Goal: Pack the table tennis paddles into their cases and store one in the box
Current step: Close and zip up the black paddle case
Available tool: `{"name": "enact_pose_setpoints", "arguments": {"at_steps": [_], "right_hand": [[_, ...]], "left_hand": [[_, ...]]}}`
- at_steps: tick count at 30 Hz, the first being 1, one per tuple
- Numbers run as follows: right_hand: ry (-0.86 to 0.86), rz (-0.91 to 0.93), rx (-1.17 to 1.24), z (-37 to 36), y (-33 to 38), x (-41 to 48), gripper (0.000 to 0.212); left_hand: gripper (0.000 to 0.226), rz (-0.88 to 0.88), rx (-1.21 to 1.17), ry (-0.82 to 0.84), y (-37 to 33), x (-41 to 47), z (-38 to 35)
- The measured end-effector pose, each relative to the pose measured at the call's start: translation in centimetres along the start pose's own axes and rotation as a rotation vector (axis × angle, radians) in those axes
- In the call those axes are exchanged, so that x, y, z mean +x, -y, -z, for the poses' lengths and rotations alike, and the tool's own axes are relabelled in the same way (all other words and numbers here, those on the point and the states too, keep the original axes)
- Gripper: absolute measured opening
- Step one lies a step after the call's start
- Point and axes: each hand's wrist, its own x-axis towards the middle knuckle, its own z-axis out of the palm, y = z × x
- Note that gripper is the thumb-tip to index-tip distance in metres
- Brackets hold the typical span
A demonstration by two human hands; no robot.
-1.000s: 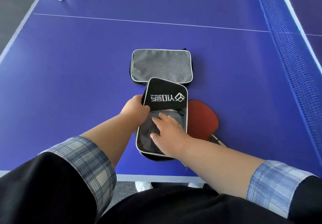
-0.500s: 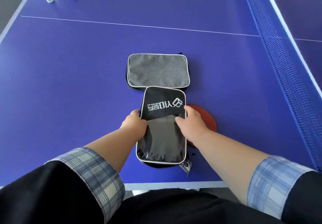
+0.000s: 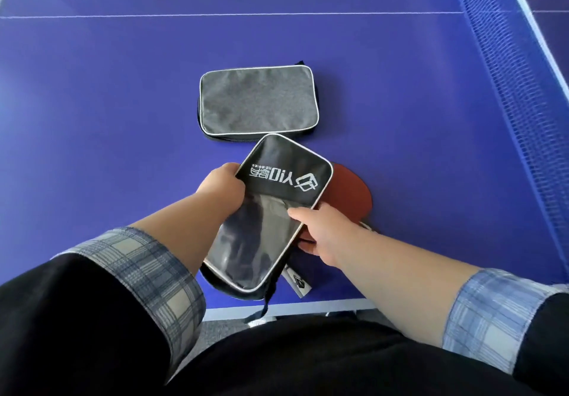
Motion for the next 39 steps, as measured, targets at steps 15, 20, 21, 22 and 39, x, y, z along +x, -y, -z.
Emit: {"name": "enact_pose_setpoints", "arguments": {"at_steps": [15, 20, 21, 22, 39], "right_hand": [[0.444, -0.215, 0.455, 0.7, -5.7, -1.1, 0.021], [0.373, -0.233, 0.452, 3.0, -4.7, -0.7, 0.037], [0.303, -0.212, 0.397, 3.6, -4.3, -0.5, 0.037], [0.225, -0.185, 0.340, 4.1, -4.0, -0.3, 0.037], [0.312, -0.076, 0.417, 7.3, -3.8, 0.2, 0.019]], "left_hand": [[0.046, -0.078, 0.404, 0.088, -3.8, 1.0, -2.4], [0.029, -0.158, 0.384, 0.017, -2.9, 0.4, -3.2], [0.028, -0.155, 0.377, -0.002, -2.7, 0.4, -3.3], [0.027, -0.149, 0.372, -0.013, -2.6, 0.3, -3.5], [0.037, -0.439, 0.634, 0.105, -10.4, 1.1, -4.5]]}}
